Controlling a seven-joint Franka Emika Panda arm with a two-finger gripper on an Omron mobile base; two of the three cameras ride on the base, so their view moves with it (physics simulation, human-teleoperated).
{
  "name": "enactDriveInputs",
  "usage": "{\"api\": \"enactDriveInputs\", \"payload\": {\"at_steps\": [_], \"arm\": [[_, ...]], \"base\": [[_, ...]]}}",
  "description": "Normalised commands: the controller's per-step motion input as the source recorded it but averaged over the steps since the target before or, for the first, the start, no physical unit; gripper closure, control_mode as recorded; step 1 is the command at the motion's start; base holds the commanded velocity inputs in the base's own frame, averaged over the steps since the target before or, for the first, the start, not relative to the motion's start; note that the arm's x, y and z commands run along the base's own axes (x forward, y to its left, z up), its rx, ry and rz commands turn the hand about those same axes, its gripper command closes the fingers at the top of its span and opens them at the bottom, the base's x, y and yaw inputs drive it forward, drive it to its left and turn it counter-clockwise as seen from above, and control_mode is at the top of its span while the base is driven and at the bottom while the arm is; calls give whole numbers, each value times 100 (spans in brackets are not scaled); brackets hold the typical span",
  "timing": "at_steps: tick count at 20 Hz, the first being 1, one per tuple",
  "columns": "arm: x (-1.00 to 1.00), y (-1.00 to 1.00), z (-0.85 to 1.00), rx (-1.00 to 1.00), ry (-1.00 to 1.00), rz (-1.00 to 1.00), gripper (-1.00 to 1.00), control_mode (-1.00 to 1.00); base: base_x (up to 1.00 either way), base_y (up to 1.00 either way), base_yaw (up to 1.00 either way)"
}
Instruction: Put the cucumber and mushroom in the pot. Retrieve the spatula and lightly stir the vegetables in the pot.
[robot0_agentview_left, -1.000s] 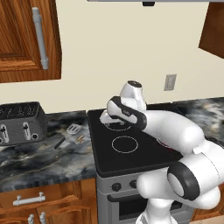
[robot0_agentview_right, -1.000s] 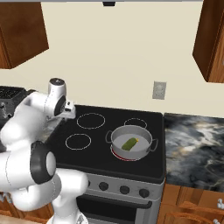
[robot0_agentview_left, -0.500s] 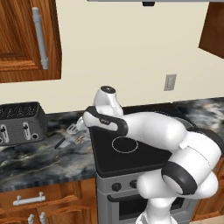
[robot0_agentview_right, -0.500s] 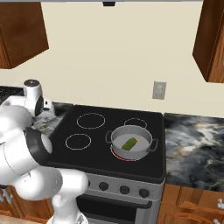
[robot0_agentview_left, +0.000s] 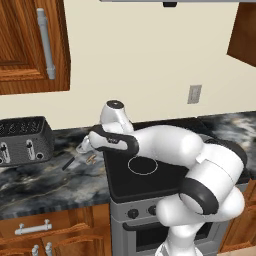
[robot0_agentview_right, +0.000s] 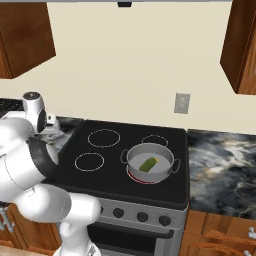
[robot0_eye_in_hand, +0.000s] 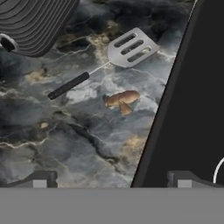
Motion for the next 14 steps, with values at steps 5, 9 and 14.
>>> {"api": "enactDriveInputs", "payload": {"at_steps": [5, 9, 14], "arm": [[35, 21, -21, 0, -3, 0, -100, -100], [33, 30, -20, -1, 0, 0, -100, -100], [35, 16, -20, -2, 0, 0, -100, -100]], "base": [[0, 0, 0], [0, 0, 0], [0, 0, 0]]}}
